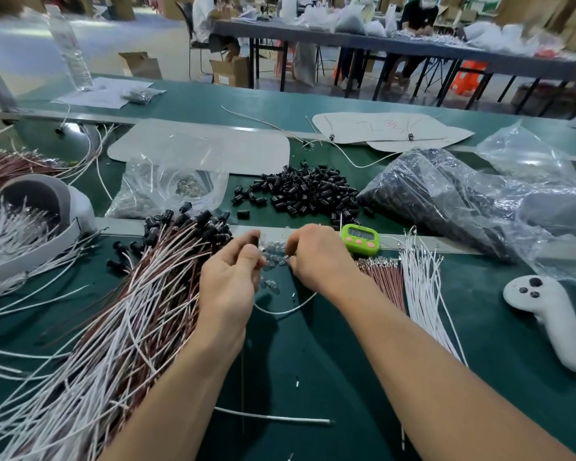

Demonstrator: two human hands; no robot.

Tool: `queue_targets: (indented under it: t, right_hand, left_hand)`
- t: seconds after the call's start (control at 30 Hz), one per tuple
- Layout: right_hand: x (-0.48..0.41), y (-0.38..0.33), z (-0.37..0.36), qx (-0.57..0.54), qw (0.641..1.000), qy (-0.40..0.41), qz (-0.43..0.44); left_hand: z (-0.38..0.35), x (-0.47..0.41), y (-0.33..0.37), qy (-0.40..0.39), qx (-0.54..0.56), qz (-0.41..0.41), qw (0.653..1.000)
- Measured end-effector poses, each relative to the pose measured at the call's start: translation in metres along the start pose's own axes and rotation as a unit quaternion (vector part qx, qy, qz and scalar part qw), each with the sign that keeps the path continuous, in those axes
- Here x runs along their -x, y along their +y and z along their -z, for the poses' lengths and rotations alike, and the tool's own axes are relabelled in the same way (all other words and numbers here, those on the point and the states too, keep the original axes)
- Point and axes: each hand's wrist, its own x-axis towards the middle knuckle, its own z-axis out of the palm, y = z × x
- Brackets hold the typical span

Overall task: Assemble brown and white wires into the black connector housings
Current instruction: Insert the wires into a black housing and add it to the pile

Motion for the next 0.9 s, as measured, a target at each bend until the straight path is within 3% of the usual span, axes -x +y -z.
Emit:
queue_targets:
  t: [0.23, 0.37, 0.43, 0.53, 0.6, 0.7, 0.9]
  right_hand:
    - [0.001, 0.006, 0.003, 0.002, 1.000, -0.001, -0.027]
    - [0.009, 0.016, -0.001, -0.061, 0.995, 0.051, -0.064]
    - [0.018, 0.021, 0.003, -0.197, 0.972, 0.096, -0.085]
    - [0.039, 0.025, 0.020, -0.466, 0.873, 0.099, -0.104]
    - [0.056, 0.025, 0.031, -0.551, 0.829, 0.068, -0.065]
    - [0.076, 0.028, 0.038, -0.570, 0.819, 0.059, -0.030]
    - [0.096, 0.037, 0.035, -0.539, 0.834, 0.114, 0.004]
  left_hand:
    - [-0.003, 0.004, -0.001, -0.024, 0.000, 0.000, 1.000]
    - [-0.004, 0.007, 0.001, -0.069, -0.012, 0.010, 0.998]
    - [-0.006, 0.008, 0.002, -0.092, -0.014, 0.008, 0.996]
    - [-0.009, 0.010, 0.003, -0.136, -0.018, 0.013, 0.991]
    - [-0.009, 0.011, 0.002, -0.166, -0.025, 0.014, 0.986]
    - [-0.009, 0.012, 0.001, -0.199, -0.030, 0.015, 0.979]
    - [-0.005, 0.013, 0.000, -0.270, -0.017, 0.009, 0.963]
